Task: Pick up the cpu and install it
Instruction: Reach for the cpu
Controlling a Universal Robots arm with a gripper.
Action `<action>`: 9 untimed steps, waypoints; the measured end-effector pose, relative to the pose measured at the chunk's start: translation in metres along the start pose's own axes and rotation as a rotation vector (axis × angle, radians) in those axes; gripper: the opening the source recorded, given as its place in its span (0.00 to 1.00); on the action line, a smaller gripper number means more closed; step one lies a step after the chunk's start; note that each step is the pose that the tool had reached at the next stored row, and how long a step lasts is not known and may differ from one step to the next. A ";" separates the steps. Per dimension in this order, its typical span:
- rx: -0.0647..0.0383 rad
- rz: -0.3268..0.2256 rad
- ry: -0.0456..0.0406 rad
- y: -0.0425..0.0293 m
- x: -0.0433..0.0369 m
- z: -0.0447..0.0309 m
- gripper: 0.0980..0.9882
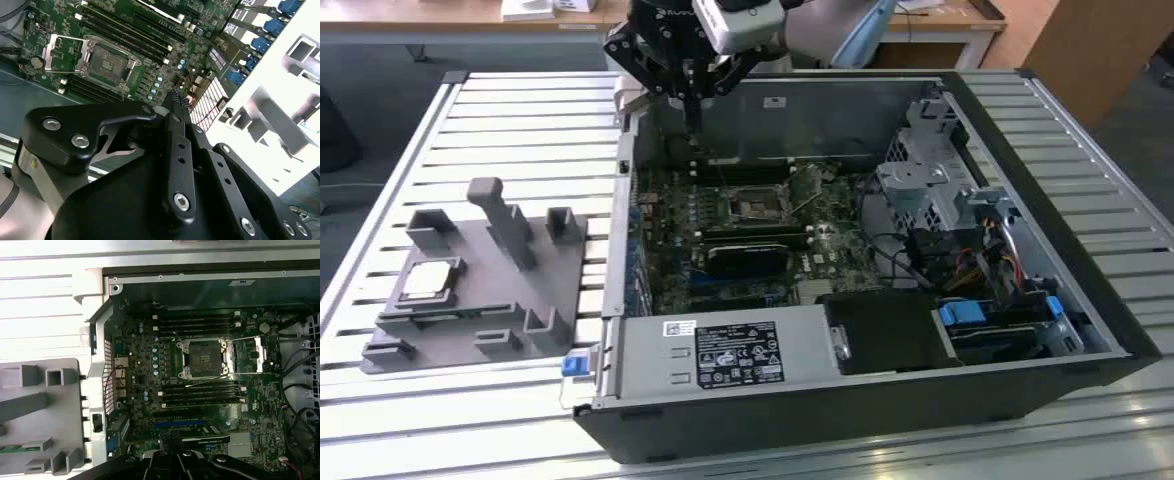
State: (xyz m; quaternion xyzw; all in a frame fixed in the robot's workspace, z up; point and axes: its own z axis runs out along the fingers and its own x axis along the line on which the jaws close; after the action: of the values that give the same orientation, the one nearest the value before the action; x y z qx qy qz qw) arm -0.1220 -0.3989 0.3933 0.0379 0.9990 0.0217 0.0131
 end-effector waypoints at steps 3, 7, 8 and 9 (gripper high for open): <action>0.000 0.000 0.0000 0.0000 0.0000 0.0000 0.01; 0.000 0.000 0.0000 0.0000 0.0000 0.0000 0.01; 0.000 0.000 0.0000 0.0000 0.0000 0.0000 0.01; 0.000 0.000 0.0001 0.0000 0.0002 0.0000 0.01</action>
State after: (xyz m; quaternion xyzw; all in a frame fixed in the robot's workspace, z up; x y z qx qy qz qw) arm -0.1222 -0.3989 0.3933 0.0379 0.9990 0.0218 0.0130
